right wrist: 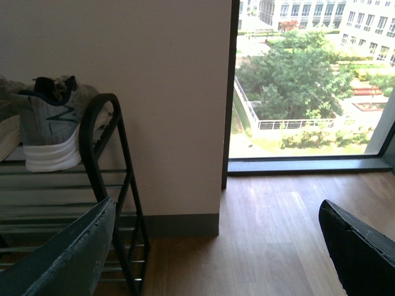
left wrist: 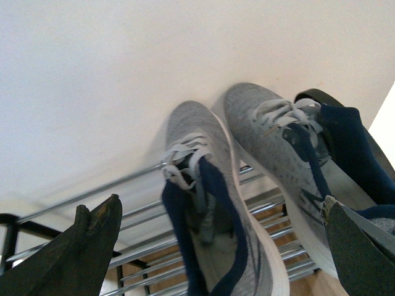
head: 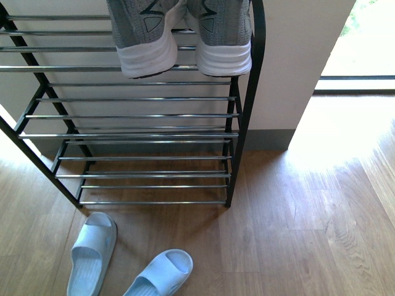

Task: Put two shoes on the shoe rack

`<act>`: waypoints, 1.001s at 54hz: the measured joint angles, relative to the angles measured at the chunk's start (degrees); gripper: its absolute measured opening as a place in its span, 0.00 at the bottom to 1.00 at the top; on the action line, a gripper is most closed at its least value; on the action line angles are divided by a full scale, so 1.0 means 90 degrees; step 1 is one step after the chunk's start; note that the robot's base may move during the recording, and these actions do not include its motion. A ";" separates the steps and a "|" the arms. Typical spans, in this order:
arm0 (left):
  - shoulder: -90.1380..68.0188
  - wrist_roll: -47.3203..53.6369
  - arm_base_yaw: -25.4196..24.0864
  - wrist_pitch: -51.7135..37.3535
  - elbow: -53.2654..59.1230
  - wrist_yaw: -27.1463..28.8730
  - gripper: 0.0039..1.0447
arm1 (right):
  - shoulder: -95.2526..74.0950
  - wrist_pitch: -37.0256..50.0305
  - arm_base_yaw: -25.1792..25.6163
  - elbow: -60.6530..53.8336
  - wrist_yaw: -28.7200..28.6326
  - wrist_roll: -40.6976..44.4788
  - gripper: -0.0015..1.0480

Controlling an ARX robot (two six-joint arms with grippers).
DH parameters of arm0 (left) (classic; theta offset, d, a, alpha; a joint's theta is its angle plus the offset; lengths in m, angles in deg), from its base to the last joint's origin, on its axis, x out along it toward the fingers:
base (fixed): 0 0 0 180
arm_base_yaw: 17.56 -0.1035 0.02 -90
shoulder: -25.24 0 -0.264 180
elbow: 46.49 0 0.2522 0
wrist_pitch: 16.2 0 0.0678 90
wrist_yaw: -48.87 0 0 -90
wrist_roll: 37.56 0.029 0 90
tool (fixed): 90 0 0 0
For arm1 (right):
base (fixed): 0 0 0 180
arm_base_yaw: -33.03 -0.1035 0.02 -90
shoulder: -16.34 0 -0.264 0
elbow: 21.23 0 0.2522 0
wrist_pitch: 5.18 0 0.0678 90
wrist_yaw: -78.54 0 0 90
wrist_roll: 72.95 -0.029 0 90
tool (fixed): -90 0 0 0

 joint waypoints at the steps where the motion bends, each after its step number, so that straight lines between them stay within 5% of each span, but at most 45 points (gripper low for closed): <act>1: 0.0083 -0.0024 0.0000 -0.0044 0.0083 0.0034 0.91 | 0.0000 0.0000 0.0000 0.0000 0.0000 0.0000 0.91; 16: 0.3009 -0.0243 0.0036 -0.0561 0.2764 0.1110 0.91 | 0.0000 0.0000 0.0000 0.0000 0.0000 0.0000 0.91; 33: 0.7621 -0.1149 -0.0243 0.1693 0.5304 0.2110 0.91 | 0.0000 0.0000 0.0000 0.0000 0.0002 0.0000 0.91; 42: 0.7941 -0.1253 -0.0304 0.1661 0.5374 0.2038 0.90 | 0.0000 0.0000 0.0000 0.0000 0.0000 0.0000 0.91; 47: 0.8381 -0.1168 -0.0838 0.0364 0.6052 0.0607 0.72 | 0.0000 0.0000 0.0000 0.0000 0.0002 0.0000 0.91; 54: 0.8859 -0.1141 -0.1464 0.0180 0.6562 -0.0058 0.45 | 0.0000 0.0000 0.0000 0.0000 0.0000 0.0000 0.91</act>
